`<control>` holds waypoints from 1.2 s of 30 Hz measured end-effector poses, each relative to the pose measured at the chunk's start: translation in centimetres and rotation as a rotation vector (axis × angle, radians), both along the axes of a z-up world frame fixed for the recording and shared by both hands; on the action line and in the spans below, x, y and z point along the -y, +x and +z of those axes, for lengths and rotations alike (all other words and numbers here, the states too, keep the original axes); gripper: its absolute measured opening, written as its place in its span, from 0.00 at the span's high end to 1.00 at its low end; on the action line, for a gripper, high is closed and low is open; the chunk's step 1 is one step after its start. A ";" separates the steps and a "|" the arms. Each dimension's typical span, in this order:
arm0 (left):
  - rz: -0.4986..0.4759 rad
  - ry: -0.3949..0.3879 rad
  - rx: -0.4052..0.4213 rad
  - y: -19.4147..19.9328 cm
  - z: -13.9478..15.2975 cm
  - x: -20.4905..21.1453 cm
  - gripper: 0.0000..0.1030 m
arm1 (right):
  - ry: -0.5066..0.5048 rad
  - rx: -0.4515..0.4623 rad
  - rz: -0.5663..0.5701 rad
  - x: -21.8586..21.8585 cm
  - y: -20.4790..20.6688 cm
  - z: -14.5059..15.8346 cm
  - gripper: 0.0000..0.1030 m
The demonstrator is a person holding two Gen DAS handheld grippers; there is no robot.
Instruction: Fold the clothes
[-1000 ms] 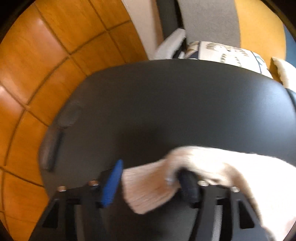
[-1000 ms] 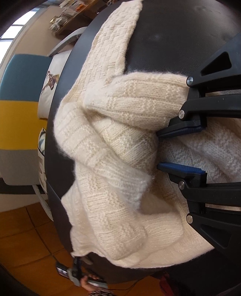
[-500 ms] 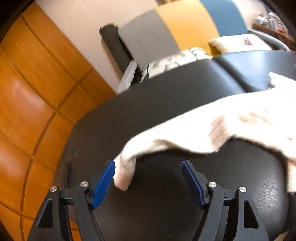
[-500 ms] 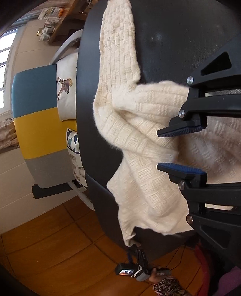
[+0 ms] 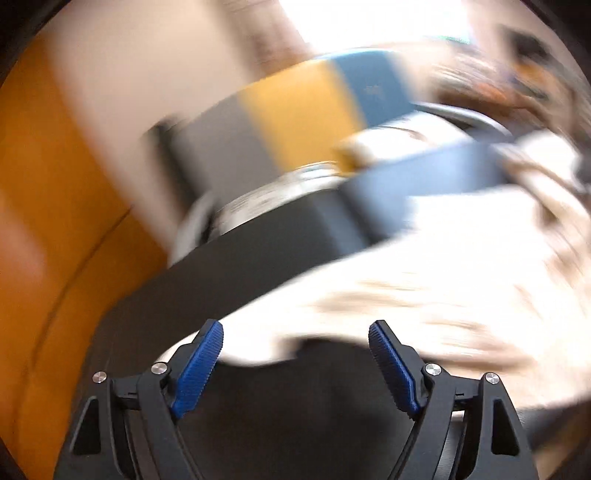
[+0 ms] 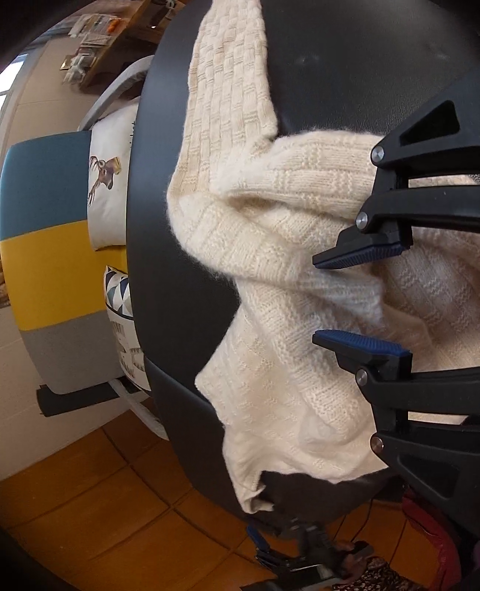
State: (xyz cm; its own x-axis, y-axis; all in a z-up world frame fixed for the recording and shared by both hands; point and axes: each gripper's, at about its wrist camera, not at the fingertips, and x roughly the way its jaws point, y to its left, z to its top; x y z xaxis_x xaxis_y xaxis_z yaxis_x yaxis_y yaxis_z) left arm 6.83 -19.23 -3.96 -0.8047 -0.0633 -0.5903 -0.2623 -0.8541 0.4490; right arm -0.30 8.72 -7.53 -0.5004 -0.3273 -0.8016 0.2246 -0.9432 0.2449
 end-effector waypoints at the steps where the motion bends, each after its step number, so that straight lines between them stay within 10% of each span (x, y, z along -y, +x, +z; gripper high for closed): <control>1: -0.090 -0.039 -0.003 0.6 -0.9 -2.3 0.20 | 0.012 0.012 -0.008 0.1 -0.1 -0.1 0.66; 7: -0.426 -0.315 -0.089 3.7 -5.3 -12.5 0.20 | 0.008 0.096 -0.043 -0.6 -1.3 -1.9 0.66; 16: -0.569 -0.178 -0.070 3.3 -2.1 -10.6 0.19 | -0.157 0.130 -0.056 -3.6 -1.3 -2.8 0.91; 20: -0.650 -0.266 -0.044 4.5 -3.6 -12.5 0.15 | -0.265 0.121 -0.063 -4.4 -1.3 -1.9 0.93; 28: -0.545 -0.195 0.047 -1.1 -5.7 -14.5 0.08 | -0.488 0.029 -0.069 -6.0 -1.6 3.1 0.93; 30: -0.552 -0.171 0.098 -1.6 -5.5 -14.7 0.29 | -0.507 0.012 -0.068 -6.0 -1.6 3.7 0.93; 32: -0.528 -0.135 0.179 -2.4 -5.2 -14.6 0.75 | -0.531 0.010 -0.071 -6.3 -1.6 3.8 0.93; 36: -0.506 -0.056 0.283 -3.8 -3.4 -14.6 0.79 | -0.579 0.025 -0.076 -7.4 -1.6 3.7 0.93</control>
